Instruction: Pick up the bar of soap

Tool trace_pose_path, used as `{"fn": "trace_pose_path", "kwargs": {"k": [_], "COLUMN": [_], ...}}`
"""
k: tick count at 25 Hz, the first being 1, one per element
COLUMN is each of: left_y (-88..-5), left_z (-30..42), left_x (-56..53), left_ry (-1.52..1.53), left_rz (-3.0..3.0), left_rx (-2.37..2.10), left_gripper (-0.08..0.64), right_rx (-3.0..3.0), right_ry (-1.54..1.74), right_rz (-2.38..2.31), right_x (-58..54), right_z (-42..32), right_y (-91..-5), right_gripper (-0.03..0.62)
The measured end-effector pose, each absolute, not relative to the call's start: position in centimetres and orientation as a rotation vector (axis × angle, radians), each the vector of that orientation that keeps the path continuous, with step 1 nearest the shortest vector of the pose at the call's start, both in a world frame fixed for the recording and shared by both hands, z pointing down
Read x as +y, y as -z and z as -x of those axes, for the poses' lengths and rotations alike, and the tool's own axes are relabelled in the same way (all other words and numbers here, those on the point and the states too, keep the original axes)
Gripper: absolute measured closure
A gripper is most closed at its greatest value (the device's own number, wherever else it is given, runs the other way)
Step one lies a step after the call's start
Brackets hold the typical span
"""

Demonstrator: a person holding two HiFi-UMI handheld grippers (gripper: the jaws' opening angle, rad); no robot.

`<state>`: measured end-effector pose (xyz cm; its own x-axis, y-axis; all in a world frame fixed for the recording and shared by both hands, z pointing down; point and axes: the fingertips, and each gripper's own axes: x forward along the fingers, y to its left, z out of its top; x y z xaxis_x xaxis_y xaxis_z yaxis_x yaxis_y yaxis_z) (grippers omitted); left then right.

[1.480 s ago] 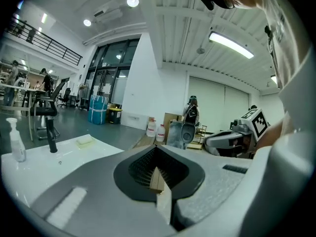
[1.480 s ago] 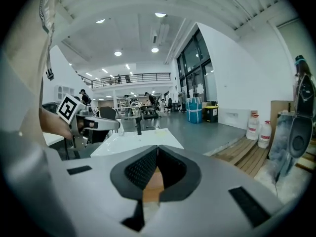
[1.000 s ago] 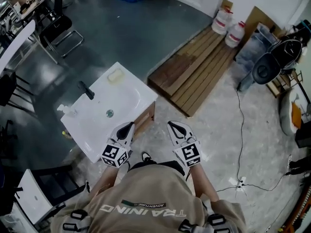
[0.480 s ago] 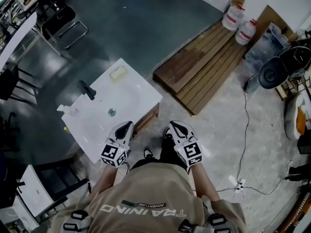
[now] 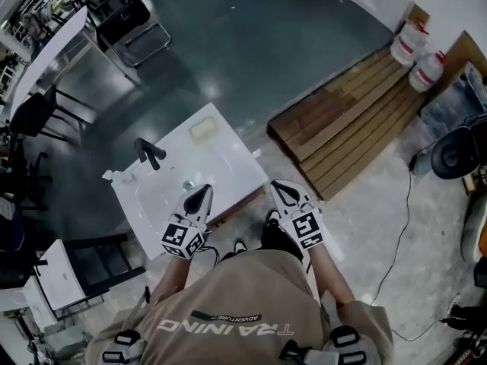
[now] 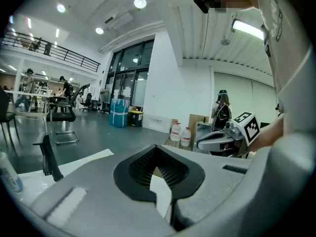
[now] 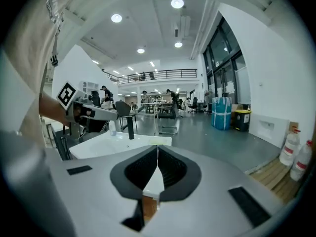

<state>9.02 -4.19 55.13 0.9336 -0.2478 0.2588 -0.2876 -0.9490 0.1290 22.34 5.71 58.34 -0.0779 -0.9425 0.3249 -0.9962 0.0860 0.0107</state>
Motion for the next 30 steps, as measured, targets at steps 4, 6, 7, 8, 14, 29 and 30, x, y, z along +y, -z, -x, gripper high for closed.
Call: {"fn": "trace_pose_path", "kwargs": {"k": [4,6,7,8,14,29,30], "left_y": [-55.5,-55.4,-55.5,-55.7,-57.4,-57.4,-57.2], "left_z": [-10.1,-10.3,-10.3,-10.2,-9.2,-7.9,-7.7], "left_x": [-5.9,-6.8,-7.4,-7.8,-9.1,-10.0,-10.4], "left_ry": [-0.376,-0.369,-0.369,-0.374,-0.434,-0.426,-0.418], "left_rz": [-2.890,-2.875,-2.866,-2.856,-2.789,-2.732,-2.741], "left_rx": [-0.512,-0.571,-0.603,-0.634,-0.775,-0.891,-0.893], "left_gripper": [0.565,0.565,0.565,0.565,0.565,0.565,0.565], "right_rx": [-2.192,-2.241,-2.264,-2.287,-2.369,-2.537,-2.535], "right_ry": [-0.250,-0.260,-0.271,-0.281,-0.228,-0.194,-0.190], "right_rz": [-1.791,-1.753,-1.733,-1.708,-1.486,-1.304,-1.306], "right_x": [2.2,0.6,-0.1,-0.7,-3.1,-6.9,-7.2], "right_z": [-23.1,-23.5,-23.6,-23.5,-22.3,-19.6,-19.3], "right_y": [-58.3,-58.4,-58.6,-58.7,-60.7,-59.1,-58.8], "right_gripper": [0.587,0.586,0.586,0.586,0.586,0.586,0.586]}}
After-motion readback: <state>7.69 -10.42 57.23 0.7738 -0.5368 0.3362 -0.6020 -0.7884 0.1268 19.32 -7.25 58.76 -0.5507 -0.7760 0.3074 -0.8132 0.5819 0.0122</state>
